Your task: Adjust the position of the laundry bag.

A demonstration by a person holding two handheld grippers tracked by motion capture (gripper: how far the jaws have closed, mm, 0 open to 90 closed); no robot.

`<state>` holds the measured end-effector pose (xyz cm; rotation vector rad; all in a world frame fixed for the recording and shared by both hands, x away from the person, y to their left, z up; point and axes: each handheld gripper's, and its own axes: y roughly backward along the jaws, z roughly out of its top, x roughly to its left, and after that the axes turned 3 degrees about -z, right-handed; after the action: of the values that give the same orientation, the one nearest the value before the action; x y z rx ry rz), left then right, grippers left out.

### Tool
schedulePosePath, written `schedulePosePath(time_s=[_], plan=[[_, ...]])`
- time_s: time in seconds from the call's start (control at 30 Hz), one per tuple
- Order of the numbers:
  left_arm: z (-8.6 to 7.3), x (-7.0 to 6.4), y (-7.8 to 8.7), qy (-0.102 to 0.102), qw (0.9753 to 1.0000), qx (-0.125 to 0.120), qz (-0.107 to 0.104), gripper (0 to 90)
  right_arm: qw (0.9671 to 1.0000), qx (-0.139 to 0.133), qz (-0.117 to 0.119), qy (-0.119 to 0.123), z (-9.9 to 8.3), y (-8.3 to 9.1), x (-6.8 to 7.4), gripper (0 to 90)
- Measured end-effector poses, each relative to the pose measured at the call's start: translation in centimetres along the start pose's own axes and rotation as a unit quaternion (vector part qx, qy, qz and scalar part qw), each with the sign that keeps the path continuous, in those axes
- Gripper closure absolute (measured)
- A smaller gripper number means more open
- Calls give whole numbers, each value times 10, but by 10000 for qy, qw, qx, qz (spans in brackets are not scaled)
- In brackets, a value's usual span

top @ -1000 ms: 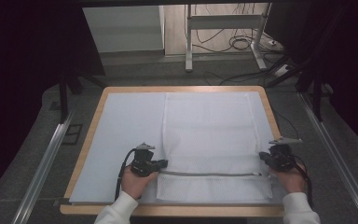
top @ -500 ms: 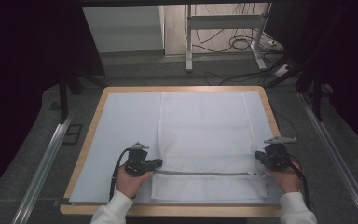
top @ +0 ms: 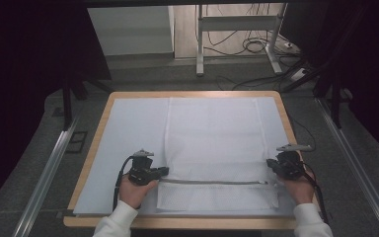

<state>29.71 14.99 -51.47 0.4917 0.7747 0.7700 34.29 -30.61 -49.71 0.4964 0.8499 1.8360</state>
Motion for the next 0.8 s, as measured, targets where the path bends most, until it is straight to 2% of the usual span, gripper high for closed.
schedulePosePath(time_s=[0.27, 0.8], plan=[[1, 6, 5, 16, 10000, -10, 13, 893, 10000, -22, -4, 33, 3, -2, 6, 872], [-5, 23, 21, 118, 9999, -22, 42, 891, 9997, -67, 165, 137, 8, -8, 24, 872]])
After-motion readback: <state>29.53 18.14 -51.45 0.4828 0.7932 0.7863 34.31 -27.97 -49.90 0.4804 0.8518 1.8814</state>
